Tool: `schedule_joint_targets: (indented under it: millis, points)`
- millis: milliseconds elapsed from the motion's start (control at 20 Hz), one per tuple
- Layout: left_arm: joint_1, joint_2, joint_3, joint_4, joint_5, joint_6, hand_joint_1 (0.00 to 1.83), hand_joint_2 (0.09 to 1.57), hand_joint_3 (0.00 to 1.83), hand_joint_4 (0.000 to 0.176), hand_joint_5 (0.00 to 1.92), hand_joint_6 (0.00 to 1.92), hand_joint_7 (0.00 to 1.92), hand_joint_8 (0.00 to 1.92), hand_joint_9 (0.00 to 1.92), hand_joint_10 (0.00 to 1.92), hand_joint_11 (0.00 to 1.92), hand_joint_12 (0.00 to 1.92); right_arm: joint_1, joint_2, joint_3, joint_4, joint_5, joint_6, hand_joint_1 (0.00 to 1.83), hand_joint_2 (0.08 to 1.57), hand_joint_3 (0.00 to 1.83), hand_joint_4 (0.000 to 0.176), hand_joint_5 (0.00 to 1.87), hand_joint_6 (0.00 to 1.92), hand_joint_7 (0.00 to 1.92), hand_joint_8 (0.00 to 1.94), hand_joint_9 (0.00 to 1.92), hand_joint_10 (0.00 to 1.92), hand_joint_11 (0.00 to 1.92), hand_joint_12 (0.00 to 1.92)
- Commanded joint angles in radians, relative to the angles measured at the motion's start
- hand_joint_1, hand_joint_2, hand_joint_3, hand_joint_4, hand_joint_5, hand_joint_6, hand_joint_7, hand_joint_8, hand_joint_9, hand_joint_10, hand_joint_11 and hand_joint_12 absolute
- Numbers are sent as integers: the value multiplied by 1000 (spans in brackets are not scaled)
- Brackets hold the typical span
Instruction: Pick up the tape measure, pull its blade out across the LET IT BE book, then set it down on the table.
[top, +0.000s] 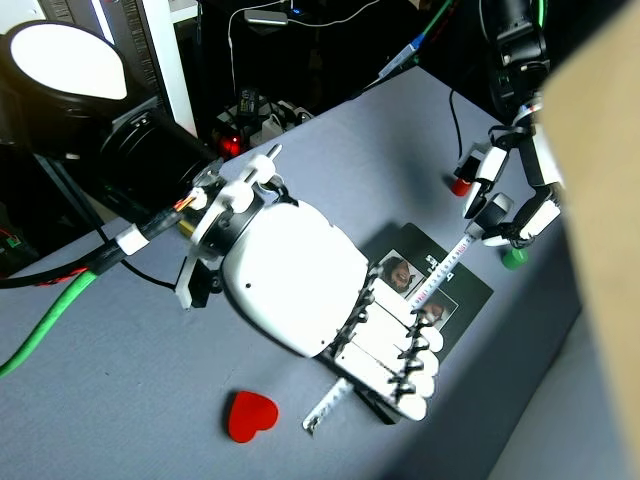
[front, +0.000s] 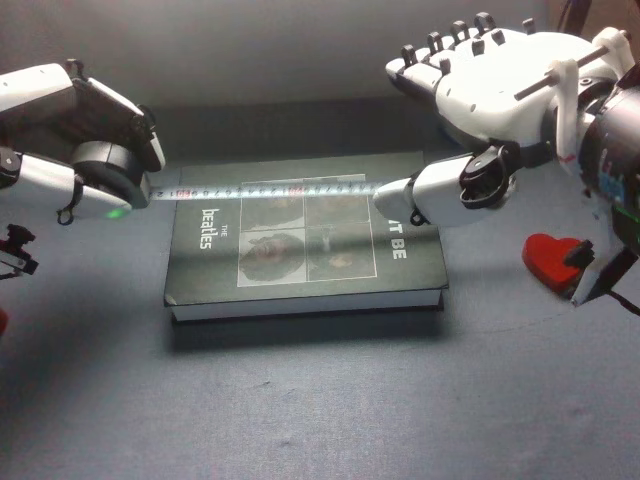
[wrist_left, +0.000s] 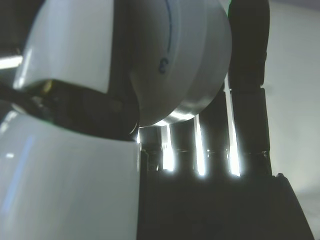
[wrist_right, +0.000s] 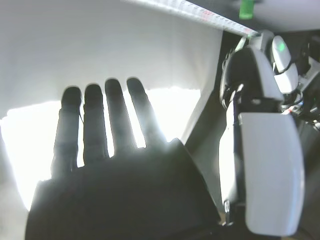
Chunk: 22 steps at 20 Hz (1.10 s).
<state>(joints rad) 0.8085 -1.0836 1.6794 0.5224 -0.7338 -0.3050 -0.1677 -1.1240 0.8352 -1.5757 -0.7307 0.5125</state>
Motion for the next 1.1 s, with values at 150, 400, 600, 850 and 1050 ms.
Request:
schedule_joint_targets:
  millis: [150, 400, 600, 850, 1050]
  points:
    - [11, -39, 98, 5, -136, -54, 1389, 1083, 0, 0, 936, 807, 1073, 810, 1025, 1142, 1038, 919, -6, 2, -2, -99, -17, 22, 200, 1077, 7, 0, 18, 7, 19, 7, 0, 0, 52, 32]
    - [26, -81, 185, 17, -162, -93, 1391, 1074, 2, 0, 998, 710, 1059, 837, 1041, 1133, 1030, 940, -6, 2, -2, -100, -17, 23, 216, 1067, 1, 0, 0, 0, 3, 0, 0, 0, 32, 28]
    - [55, -92, 221, 15, -165, -122, 1388, 1085, 0, 0, 970, 742, 1041, 856, 1018, 1169, 1017, 940, -7, 2, -2, -101, -16, 23, 181, 1088, 7, 0, 0, 0, 4, 1, 0, 0, 51, 46]
    - [105, -106, 258, 13, -198, -140, 1388, 1086, 0, 0, 960, 754, 1060, 825, 1007, 1190, 1005, 951, -7, 1, -2, -103, -12, 23, 178, 1093, 7, 0, 1, 0, 21, 7, 0, 0, 48, 52]
    - [117, -129, 321, 13, -218, -151, 1388, 1082, 1, 0, 983, 747, 1028, 855, 1032, 1152, 1025, 929, -8, 1, -2, -104, -12, 23, 178, 1095, 5, 0, 0, 0, 20, 4, 0, 0, 51, 60]
